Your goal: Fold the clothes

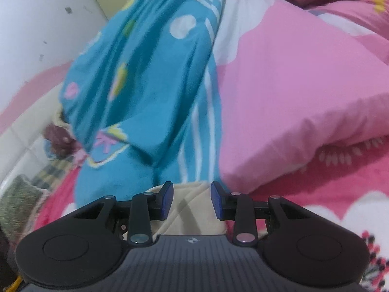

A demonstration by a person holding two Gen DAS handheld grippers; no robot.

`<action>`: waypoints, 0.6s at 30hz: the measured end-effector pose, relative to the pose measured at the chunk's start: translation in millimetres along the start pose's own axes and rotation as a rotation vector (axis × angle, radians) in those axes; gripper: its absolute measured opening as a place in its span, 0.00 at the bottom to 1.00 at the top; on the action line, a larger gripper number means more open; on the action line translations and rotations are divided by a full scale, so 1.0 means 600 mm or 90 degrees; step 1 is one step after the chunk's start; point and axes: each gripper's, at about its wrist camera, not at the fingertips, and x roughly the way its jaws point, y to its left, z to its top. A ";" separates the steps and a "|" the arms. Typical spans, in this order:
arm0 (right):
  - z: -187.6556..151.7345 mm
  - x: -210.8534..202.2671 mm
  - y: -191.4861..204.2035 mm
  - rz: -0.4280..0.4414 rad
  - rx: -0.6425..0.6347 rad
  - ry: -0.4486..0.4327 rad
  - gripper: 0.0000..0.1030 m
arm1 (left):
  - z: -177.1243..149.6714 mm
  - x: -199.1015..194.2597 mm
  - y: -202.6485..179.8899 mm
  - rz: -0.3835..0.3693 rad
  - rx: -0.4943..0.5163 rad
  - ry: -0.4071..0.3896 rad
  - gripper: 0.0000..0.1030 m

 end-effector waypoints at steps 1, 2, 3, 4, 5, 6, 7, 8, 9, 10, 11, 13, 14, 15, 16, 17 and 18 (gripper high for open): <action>0.001 0.011 0.000 -0.005 -0.002 0.004 0.35 | -0.001 0.008 -0.002 0.003 0.003 0.004 0.32; 0.001 0.020 0.000 -0.009 -0.003 0.008 0.35 | -0.003 0.015 -0.005 0.006 0.006 0.008 0.28; 0.000 0.026 -0.001 -0.010 -0.004 0.010 0.32 | -0.004 0.021 -0.006 0.008 0.010 0.010 0.17; -0.003 0.030 -0.002 -0.010 -0.005 0.011 0.29 | -0.005 0.025 -0.009 0.011 0.014 0.010 0.16; -0.005 0.034 -0.002 -0.010 -0.007 0.011 0.27 | -0.006 0.027 -0.011 0.015 0.020 0.009 0.14; -0.007 0.037 -0.003 -0.010 -0.009 0.012 0.21 | -0.007 0.027 -0.013 0.019 0.028 0.007 0.11; -0.009 0.038 -0.003 -0.010 -0.012 0.011 0.18 | -0.008 0.024 -0.014 0.021 0.031 0.004 0.10; -0.012 0.035 -0.003 -0.009 -0.016 0.008 0.16 | -0.008 0.019 -0.012 0.020 0.031 -0.001 0.09; -0.014 0.028 -0.001 -0.006 -0.021 0.004 0.13 | -0.009 0.013 -0.011 0.018 0.030 -0.006 0.09; -0.017 0.018 0.001 0.001 -0.025 0.000 0.12 | -0.011 0.002 -0.009 0.014 0.030 -0.012 0.08; -0.020 0.007 0.003 0.007 -0.030 -0.004 0.12 | -0.013 -0.013 -0.006 0.007 0.028 -0.019 0.08; -0.033 -0.015 0.007 0.013 -0.046 -0.010 0.11 | -0.016 -0.042 0.000 -0.007 0.026 -0.034 0.08; -0.048 -0.026 0.011 0.009 -0.062 -0.008 0.11 | -0.020 -0.060 0.004 -0.014 0.026 -0.039 0.08; -0.063 -0.038 0.015 0.004 -0.078 -0.006 0.11 | -0.026 -0.081 0.010 -0.020 0.027 -0.043 0.08; -0.079 -0.049 0.019 0.000 -0.094 -0.005 0.11 | -0.033 -0.102 0.015 -0.027 0.029 -0.047 0.08; -0.094 -0.061 0.022 -0.005 -0.110 -0.003 0.11 | -0.039 -0.123 0.021 -0.033 0.030 -0.051 0.08; -0.109 -0.073 0.026 -0.009 -0.125 -0.002 0.11 | -0.045 -0.144 0.026 -0.040 0.032 -0.055 0.08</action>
